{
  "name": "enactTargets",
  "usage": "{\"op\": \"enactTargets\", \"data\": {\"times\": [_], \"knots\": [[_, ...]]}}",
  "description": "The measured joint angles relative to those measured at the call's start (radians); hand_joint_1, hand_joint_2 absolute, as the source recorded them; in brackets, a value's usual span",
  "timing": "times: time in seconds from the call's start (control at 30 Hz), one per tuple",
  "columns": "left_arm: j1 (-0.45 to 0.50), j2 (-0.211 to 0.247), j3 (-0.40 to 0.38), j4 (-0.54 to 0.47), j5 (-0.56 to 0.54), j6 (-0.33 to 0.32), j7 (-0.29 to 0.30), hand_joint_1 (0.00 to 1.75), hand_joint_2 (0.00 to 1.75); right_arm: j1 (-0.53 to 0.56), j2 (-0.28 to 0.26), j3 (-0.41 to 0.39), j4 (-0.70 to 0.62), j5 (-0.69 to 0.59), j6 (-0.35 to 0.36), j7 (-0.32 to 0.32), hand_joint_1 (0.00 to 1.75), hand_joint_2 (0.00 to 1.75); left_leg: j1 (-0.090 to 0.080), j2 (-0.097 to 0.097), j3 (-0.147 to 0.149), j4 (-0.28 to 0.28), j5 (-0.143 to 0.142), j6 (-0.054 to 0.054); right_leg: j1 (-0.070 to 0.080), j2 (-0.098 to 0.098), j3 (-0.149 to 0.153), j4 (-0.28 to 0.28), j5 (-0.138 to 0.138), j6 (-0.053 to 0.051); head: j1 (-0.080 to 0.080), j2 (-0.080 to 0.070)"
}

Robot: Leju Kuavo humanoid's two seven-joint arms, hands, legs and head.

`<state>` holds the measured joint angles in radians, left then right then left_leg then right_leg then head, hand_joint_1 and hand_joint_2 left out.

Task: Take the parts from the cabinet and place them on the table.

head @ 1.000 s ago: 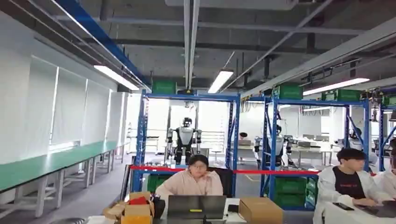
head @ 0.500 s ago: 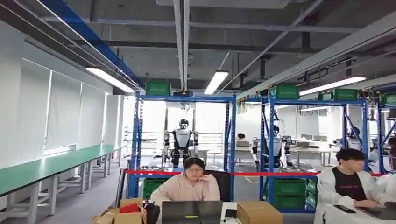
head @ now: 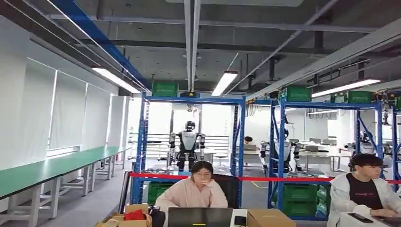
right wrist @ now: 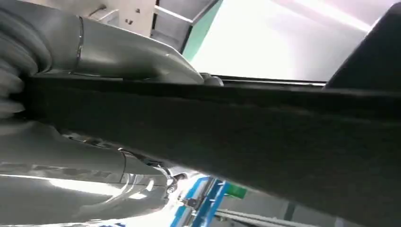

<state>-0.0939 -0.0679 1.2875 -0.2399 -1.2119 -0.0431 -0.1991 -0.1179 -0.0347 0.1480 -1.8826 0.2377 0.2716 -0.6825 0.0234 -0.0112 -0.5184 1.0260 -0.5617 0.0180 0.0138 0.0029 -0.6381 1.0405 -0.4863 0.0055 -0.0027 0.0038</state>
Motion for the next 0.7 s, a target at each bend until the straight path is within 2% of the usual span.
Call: {"op": "enactTargets", "data": {"times": [0.03, 0.07, 0.1, 0.13, 0.17, 0.2, 0.23, 0.27, 0.3, 0.33, 0.37, 0.43, 0.47, 0.5, 0.53, 0.57, 0.6, 0.63, 0.67, 0.7], "knots": [[-0.001, 0.0, 0.0, 0.0, 0.0, 0.0, 0.002, 0.0, 1.75, 0.0, 0.0, 0.0, -0.002, 0.0, 0.0, 0.0, 1.75, 1.75, -0.001, 0.0, 0.002, -0.001, -0.005, -0.008, 0.001, 0.003, 0.0, -0.005, 0.024, -0.004, 0.001, 0.0], [0.001, -0.002, 0.0, 0.0, -0.001, 0.0, 0.002, 0.0, 1.75, 0.001, 0.0, -0.002, -0.003, 0.0, 0.0, 0.0, 1.75, 1.75, -0.003, 0.002, 0.013, 0.002, 0.001, -0.014, 0.002, 0.003, 0.004, -0.015, 0.017, -0.012, 0.001, 0.0], [0.001, -0.002, 0.0, 0.0, -0.002, -0.001, 0.002, 0.0, 1.75, 0.001, 0.0, -0.002, -0.003, 0.001, 0.0, 0.0, 1.75, 1.75, -0.004, 0.002, 0.023, -0.005, 0.004, -0.018, -0.002, 0.004, 0.021, -0.022, 0.017, -0.017, 0.0, 0.0], [-0.002, -0.001, 0.0, 0.0, -0.003, 0.0, 0.002, 0.0, 1.75, 0.002, 0.001, -0.002, -0.006, 0.001, 0.0, -0.001, 1.75, 1.75, -0.003, 0.003, 0.02, 0.009, -0.004, -0.019, -0.009, 0.0, 0.039, -0.038, 0.019, -0.019, 0.001, 0.0], [-0.004, -0.002, 0.0, 0.0, -0.003, 0.0, 0.001, 0.0, 1.75, -0.001, 0.002, -0.002, -0.006, 0.0, 0.0, -0.002, 1.75, 1.75, -0.004, 0.003, 0.001, 0.05, -0.009, -0.021, -0.009, 0.0, 0.051, -0.046, 0.017, -0.021, 0.001, 0.0], [-0.008, -0.002, 0.0, 0.0, -0.003, -0.001, 0.002, 0.0, 1.75, -0.002, 0.002, -0.002, -0.006, 0.0, 0.0, -0.002, 1.75, 1.75, -0.004, 0.003, -0.04, 0.115, -0.028, -0.022, -0.009, -0.001, 0.056, -0.046, 0.013, -0.027, 0.001, 0.0], [-0.008, -0.002, 0.0, 0.0, -0.003, 0.0, 0.001, 0.0, 1.75, -0.002, 0.003, -0.002, -0.006, 0.0, 0.0, -0.002, 1.75, 1.75, -0.004, 0.003, -0.078, 0.17, -0.048, -0.024, -0.009, -0.001, 0.059, -0.046, 0.009, -0.027, 0.001, 0.0], [-0.006, -0.002, 0.0, 0.0, -0.003, 0.0, 0.002, 0.0, 1.75, 0.001, 0.003, -0.002, -0.006, 0.001, 0.0, -0.002, 1.75, 1.75, -0.005, 0.003, -0.135, 0.245, -0.084, -0.028, -0.008, -0.001, 0.063, -0.046, 0.002, -0.03, 0.001, 0.0], [-0.002, -0.002, 0.0, 0.0, -0.003, 0.0, 0.002, 0.0, 1.75, 0.003, 0.003, -0.002, -0.005, 0.001, 0.0, -0.002, 1.75, 1.75, -0.005, 0.003, -0.167, 0.28, -0.1, -0.03, -0.007, 0.001, 0.068, -0.046, -0.004, -0.03, 0.001, 0.0], [0.001, -0.002, 0.0, 0.0, -0.003, 0.0, 0.002, 0.0, 1.75, 0.004, 0.003, -0.002, -0.005, 0.001, 0.0, -0.002, 1.75, 1.75, -0.004, 0.003, -0.182, 0.276, -0.086, -0.032, -0.007, 0.004, 0.077, -0.046, -0.011, -0.029, 0.001, 0.0], [0.001, -0.001, 0.0, 0.0, -0.003, 0.0, 0.002, 0.0, 1.75, 0.006, 0.003, -0.002, -0.005, 0.001, 0.0, -0.002, 1.75, 1.75, -0.004, 0.003, -0.177, 0.236, -0.048, -0.033, -0.007, 0.004, 0.088, -0.046, -0.019, -0.027, 0.001, 0.0], [0.0, 0.0, 0.0, 0.0, -0.004, 0.0, 0.002, 0.0, 1.75, 0.007, 0.003, -0.002, -0.005, 0.001, 0.0, -0.002, 1.75, 1.75, -0.004, 0.004, -0.126, 0.072, 0.083, -0.028, -0.008, 0.004, 0.118, -0.045, -0.041, -0.02, 0.001, 0.0], [0.001, 0.0, 0.0, 0.0, -0.004, 0.0, 0.001, 0.0, 1.75, 0.007, 0.003, -0.002, -0.005, 0.001, 0.0, -0.002, 1.75, 1.75, -0.005, 0.003, -0.111, 0.035, 0.108, -0.022, -0.008, 0.003, 0.126, -0.045, -0.051, -0.015, 0.001, 0.0], [-0.002, -0.001, -0.001, 0.0, -0.005, 0.0, 0.001, 0.0, 1.75, 0.006, 0.003, -0.002, -0.004, 0.001, 0.0, -0.002, 1.75, 1.75, -0.011, 0.004, -0.119, 0.014, 0.077, -0.019, -0.005, 0.004, 0.127, -0.04, -0.055, -0.009, 0.0, 0.0], [-0.002, -0.001, -0.001, 0.0, -0.005, 0.0, 0.001, 0.0, 1.75, 0.007, 0.003, -0.002, -0.005, 0.001, -0.001, -0.002, 1.75, 1.75, -0.012, 0.004, -0.116, 0.023, 0.088, -0.01, -0.005, 0.004, 0.121, -0.039, -0.06, -0.002, 0.001, 0.002], [0.003, 0.0, -0.001, 0.0, -0.005, 0.0, 0.002, 0.0, 1.75, 0.01, 0.003, -0.002, -0.005, 0.003, 0.0, -0.003, 1.75, 1.75, -0.014, 0.003, -0.116, 0.022, 0.089, -0.003, -0.006, 0.004, 0.128, -0.038, -0.064, 0.005, 0.0, 0.0], [0.004, -0.001, -0.001, 0.0, -0.006, 0.0, 0.001, 0.0, 1.75, 0.011, 0.003, -0.002, -0.006, 0.003, 0.0, -0.003, 1.75, 1.75, -0.014, 0.003, -0.113, 0.021, 0.086, 0.001, -0.006, 0.004, 0.131, -0.038, -0.065, 0.007, 0.0, 0.0], [0.003, -0.001, -0.001, 0.0, -0.006, 0.0, 0.001, 0.0, 1.75, 0.01, 0.003, -0.003, -0.006, 0.002, -0.001, -0.003, 1.75, 1.75, -0.006, 0.002, -0.104, 0.019, 0.087, 0.003, -0.006, 0.004, 0.132, -0.035, -0.07, 0.012, 0.001, 0.001], [0.002, 0.0, -0.001, 0.0, -0.006, 0.002, 0.0, 0.0, 1.75, 0.01, 0.003, -0.004, -0.007, 0.002, -0.001, -0.003, 1.75, 1.75, -0.004, 0.002, -0.095, 0.015, 0.083, 0.008, -0.006, 0.002, 0.125, -0.007, -0.073, 0.018, 0.0, 0.001], [0.001, 0.002, -0.001, 0.0, -0.006, 0.002, 0.0, 0.0, 1.75, 0.008, 0.003, -0.005, -0.008, 0.002, -0.001, -0.004, 1.75, 1.75, -0.003, 0.002, -0.088, 0.012, 0.078, 0.013, -0.008, 0.001, 0.098, 0.045, -0.091, 0.026, 0.0, 0.0]]}}
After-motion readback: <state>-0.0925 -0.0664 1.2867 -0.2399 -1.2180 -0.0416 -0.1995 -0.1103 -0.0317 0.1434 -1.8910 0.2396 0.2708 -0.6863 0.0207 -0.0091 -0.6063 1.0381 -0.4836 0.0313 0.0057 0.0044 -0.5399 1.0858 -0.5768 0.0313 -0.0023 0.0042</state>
